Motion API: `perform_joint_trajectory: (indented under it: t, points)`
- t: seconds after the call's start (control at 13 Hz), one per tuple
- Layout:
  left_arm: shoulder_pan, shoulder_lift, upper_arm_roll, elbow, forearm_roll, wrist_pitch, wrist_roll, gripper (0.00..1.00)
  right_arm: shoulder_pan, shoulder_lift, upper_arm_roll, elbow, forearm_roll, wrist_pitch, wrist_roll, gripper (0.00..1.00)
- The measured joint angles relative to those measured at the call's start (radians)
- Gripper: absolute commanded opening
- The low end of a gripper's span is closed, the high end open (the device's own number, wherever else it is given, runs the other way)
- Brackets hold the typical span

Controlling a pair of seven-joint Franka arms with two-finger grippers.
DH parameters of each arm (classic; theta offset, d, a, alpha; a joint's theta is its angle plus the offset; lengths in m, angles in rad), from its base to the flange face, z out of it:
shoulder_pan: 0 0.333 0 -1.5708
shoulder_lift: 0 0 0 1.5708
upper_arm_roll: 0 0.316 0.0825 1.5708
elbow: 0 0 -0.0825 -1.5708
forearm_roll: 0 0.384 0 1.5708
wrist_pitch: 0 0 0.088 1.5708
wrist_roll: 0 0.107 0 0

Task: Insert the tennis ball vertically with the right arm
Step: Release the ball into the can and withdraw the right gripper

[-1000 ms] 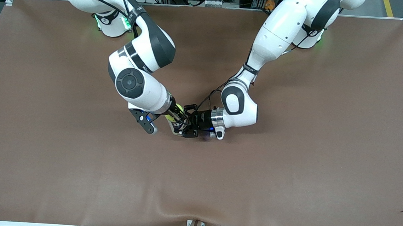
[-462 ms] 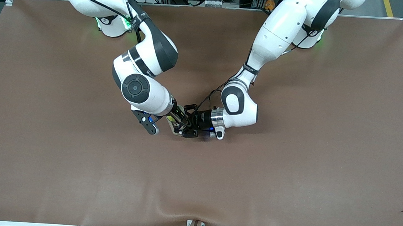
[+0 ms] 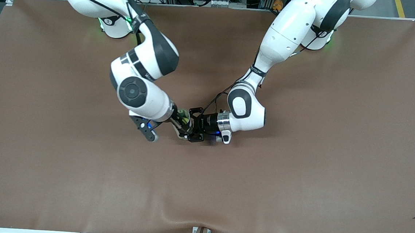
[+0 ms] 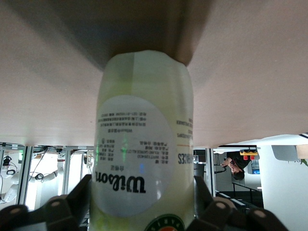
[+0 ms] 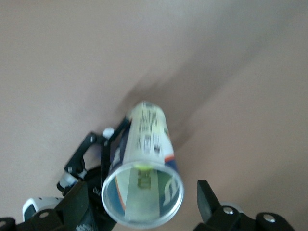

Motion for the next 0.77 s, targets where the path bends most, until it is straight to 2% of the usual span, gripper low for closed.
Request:
perform_joint_trajectory:
  t: [0.46, 0.77]
  points:
    - [0.000, 0.000, 0.007, 0.004, 0.005, 0.001, 0.003, 1.00, -0.145, -0.036, -0.003, -0.007, -0.006, -0.145, -0.400, 1.00]
    - [0.001, 0.000, 0.011, 0.008, 0.022, 0.001, 0.003, 1.00, -0.329, -0.148, -0.009, -0.165, -0.010, -0.151, -0.774, 1.00]
